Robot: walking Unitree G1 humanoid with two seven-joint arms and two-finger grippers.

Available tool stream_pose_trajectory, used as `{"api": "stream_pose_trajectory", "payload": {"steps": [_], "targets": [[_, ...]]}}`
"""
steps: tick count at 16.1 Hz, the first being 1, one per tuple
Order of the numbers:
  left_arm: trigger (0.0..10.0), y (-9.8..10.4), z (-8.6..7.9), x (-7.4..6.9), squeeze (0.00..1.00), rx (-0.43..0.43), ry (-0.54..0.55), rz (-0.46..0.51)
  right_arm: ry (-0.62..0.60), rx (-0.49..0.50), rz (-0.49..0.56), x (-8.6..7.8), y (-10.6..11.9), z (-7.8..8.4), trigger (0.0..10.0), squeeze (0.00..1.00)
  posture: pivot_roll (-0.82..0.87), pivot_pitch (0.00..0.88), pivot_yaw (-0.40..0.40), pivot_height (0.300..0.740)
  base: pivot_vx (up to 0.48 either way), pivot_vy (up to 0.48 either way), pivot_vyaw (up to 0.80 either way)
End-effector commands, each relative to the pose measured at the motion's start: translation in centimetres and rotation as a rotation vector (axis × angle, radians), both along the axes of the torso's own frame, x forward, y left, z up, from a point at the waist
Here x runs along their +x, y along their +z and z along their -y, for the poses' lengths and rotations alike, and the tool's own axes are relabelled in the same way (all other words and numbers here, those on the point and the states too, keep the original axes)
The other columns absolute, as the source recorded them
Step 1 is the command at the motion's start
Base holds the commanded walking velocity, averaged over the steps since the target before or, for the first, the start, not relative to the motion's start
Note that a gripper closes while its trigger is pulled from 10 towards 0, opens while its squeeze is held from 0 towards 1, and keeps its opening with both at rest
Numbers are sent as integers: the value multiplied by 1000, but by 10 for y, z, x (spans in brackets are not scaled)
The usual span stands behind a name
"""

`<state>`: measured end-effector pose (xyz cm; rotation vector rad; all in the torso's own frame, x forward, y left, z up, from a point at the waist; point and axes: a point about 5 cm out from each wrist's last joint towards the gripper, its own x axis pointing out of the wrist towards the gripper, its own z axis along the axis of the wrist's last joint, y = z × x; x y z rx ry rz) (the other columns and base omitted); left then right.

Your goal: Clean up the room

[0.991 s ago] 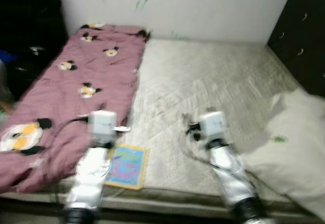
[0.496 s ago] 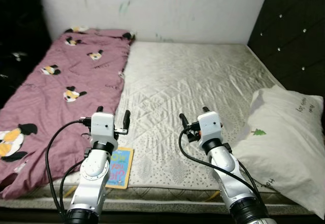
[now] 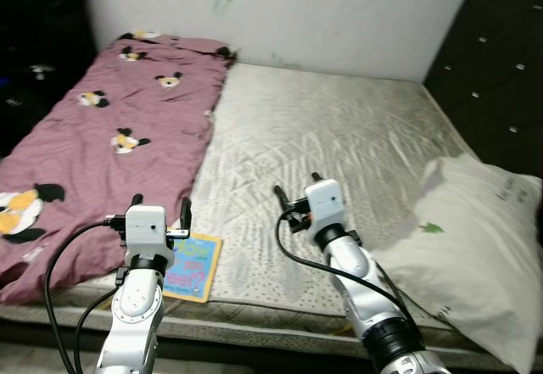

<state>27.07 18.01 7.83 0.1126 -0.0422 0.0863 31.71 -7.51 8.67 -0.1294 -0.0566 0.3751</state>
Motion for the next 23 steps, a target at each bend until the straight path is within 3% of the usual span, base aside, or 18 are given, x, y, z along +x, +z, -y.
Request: {"api": "stream_pose_trajectory", "payload": {"steps": [1, 6, 9, 12, 14, 16, 18, 23], "targets": [[10000, 6, 2, 2, 0, -1, -7, 15, -2, -5, 9, 3, 3, 3, 10000, 0, 85, 0, -89, 740, 0, 0, 0], [10000, 8, 15, 16, 0, -54, -49, 6, -35, -29, 19, 4, 0, 16, 10000, 0, 20, 0, -60, 740, 0, 0, 0], [10000, 13, 7, 20, 0, -101, -23, 22, -71, -34, 26, 4, 1, 27, 10000, 0, 4, 0, -46, 740, 0, 0, 0], [10000, 18, -17, 3, 0, -45, 25, 50, -180, 95, 37, -8, 18, 52, 10000, 0, 4, 0, -40, 740, 0, 0, 0], [10000, 13, -26, -28, 0, -34, 24, 25, -170, 73, 77, -35, 28, 66, 10000, 0, 0, 0, -41, 740, 0, 0, 0], [10000, -2, -32, -55, 0, -16, 48, -34, -164, -8, 47, -57, 15, 79, 10000, 0, 3, 0, -45, 740, 0, 0, 0], [10000, -5, -39, -62, 0, -14, 84, -51, -192, -2, 0, -62, 11, 86, 10000, 0, 10, 0, -50, 740, 0, 0, 0], [10000, 4, -32, -54, 0, -13, 43, -38, -199, 13, -18, -60, 18, 79, 10000, 0, 2, 0, -43, 740, 0, 0, 0]]}}
